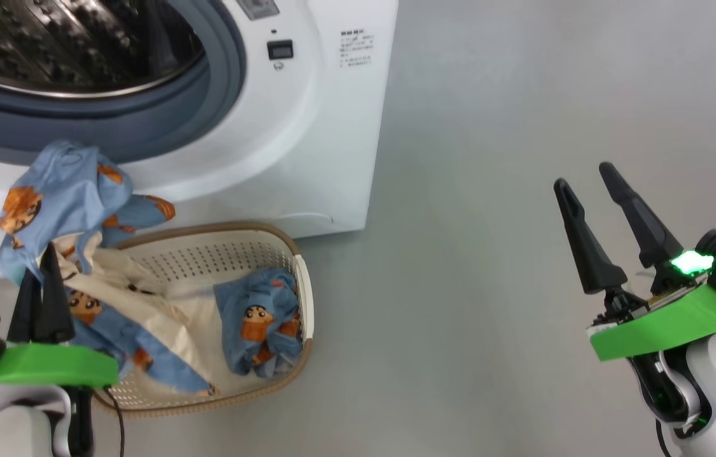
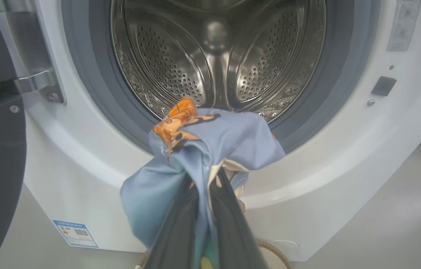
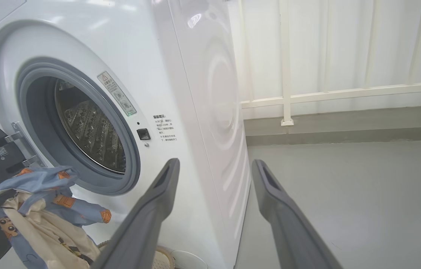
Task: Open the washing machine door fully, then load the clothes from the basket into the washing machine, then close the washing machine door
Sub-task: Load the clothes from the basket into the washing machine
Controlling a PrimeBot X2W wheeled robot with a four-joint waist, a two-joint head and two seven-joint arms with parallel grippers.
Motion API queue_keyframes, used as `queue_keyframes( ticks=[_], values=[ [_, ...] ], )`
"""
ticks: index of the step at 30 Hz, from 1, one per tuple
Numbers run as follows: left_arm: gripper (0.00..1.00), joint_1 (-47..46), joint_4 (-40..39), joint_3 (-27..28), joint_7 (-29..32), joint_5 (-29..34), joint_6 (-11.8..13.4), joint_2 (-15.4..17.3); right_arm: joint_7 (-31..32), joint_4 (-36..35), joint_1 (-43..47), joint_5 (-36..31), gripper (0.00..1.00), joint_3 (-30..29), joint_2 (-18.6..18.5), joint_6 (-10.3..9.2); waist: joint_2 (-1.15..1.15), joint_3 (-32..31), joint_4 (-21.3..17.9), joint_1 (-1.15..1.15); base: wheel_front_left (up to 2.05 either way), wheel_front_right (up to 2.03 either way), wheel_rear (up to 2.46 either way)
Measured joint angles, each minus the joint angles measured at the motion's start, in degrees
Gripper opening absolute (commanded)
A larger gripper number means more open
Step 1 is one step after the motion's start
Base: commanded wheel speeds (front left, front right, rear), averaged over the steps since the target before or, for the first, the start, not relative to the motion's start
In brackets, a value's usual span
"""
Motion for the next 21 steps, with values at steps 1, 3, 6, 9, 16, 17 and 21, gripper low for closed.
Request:
queue_keyframes(
  ticks=[1, 3, 6, 9, 16, 17, 21],
  values=[
    [0.0, 0.75, -1.03, 0.15, 0.0, 0.29, 0.0, -0.1, 0.0, 0.03, 0.35, 0.01, 1.0, -0.07, 0.0, 0.0, 0.0, -0.45, 0.07, 0.0, 0.0, 0.0, 0.0],
    [0.0, 2.4, -3.04, 0.31, 0.0, 0.74, 0.0, -0.27, 0.0, 0.0, 1.06, 0.18, 1.0, -0.37, -0.01, 0.0, 0.0, -1.36, 0.19, 0.0, 0.0, 0.0, 0.0],
    [0.0, 4.87, -5.89, 0.55, 0.0, 0.83, 0.0, -0.76, 0.0, -0.01, 2.27, 0.34, 1.0, -0.94, -0.22, 0.0, 0.0, -2.69, 0.35, 0.0, 0.0, 0.0, 0.0],
    [0.0, 7.3, -8.86, 0.78, 0.0, 1.15, 0.0, -1.09, 0.0, -0.01, 3.5, 0.4, 1.0, -1.52, -0.65, 0.0, 0.0, -3.95, 0.51, 0.0, 0.0, 0.0, 0.0],
    [0.0, 12.12, -15.1, 1.44, -0.09, 1.26, 0.0, -1.31, 0.0, -0.19, 5.34, 0.41, 1.0, -1.89, -0.68, 0.0, 0.0, -6.13, 0.63, 0.0, 0.0, 0.0, 0.0],
    [0.0, 12.67, -15.59, 1.6, -0.09, 1.26, 0.0, -1.35, 0.0, -0.31, 5.65, 0.41, 1.0, -1.99, -0.68, 0.0, 0.0, -6.31, 0.6, 0.0, 0.0, 0.0, 0.0],
    [0.0, 13.93, -17.06, 1.89, -0.1, 1.43, 0.0, -1.53, 0.0, -0.43, 6.13, 0.41, 1.0, -2.32, -0.66, 0.0, 0.0, -6.65, 0.54, 0.0, 0.0, 0.0, 0.0]
  ],
)
